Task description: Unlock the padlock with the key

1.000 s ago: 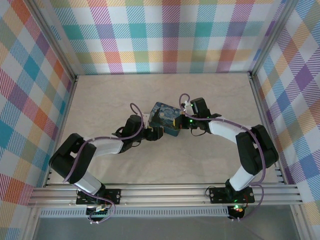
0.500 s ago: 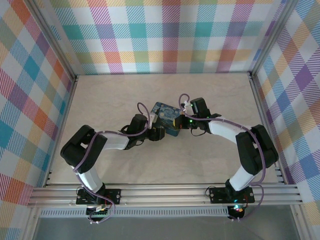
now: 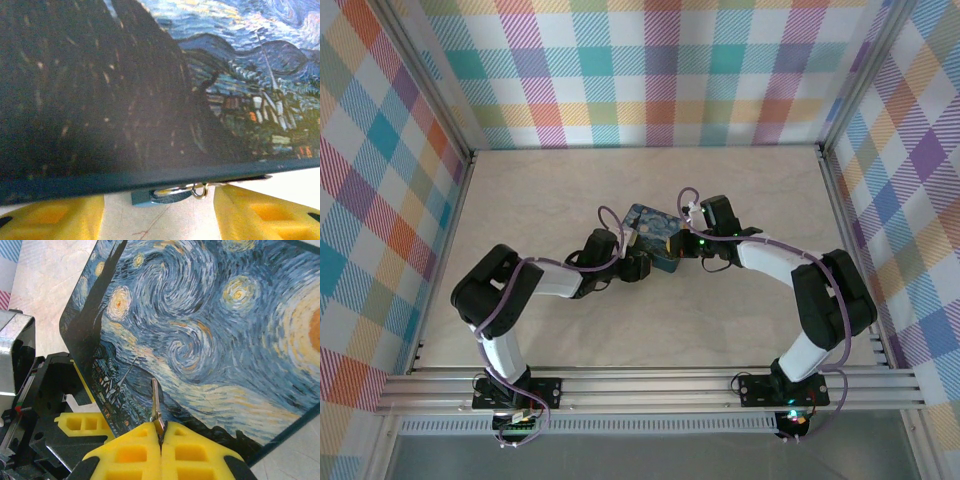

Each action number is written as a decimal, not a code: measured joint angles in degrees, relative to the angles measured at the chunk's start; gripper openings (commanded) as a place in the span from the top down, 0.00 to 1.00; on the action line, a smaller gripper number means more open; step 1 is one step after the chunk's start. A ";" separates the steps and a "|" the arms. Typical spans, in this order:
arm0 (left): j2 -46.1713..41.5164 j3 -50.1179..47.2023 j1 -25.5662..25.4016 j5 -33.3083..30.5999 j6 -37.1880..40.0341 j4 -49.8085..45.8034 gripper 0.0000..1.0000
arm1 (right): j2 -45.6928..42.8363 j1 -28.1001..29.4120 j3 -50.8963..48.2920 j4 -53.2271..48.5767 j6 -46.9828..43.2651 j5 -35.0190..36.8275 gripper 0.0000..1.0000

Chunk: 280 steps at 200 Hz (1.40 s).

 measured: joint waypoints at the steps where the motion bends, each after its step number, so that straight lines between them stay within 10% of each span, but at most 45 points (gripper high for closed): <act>1: 0.04 0.02 0.00 0.00 0.00 0.00 0.42 | 0.00 -0.02 0.00 0.00 0.00 0.02 1.00; 280: 4.66 4.13 -3.43 -4.04 -3.78 1.90 0.67 | -0.37 -0.02 -0.09 0.31 0.00 2.16 1.00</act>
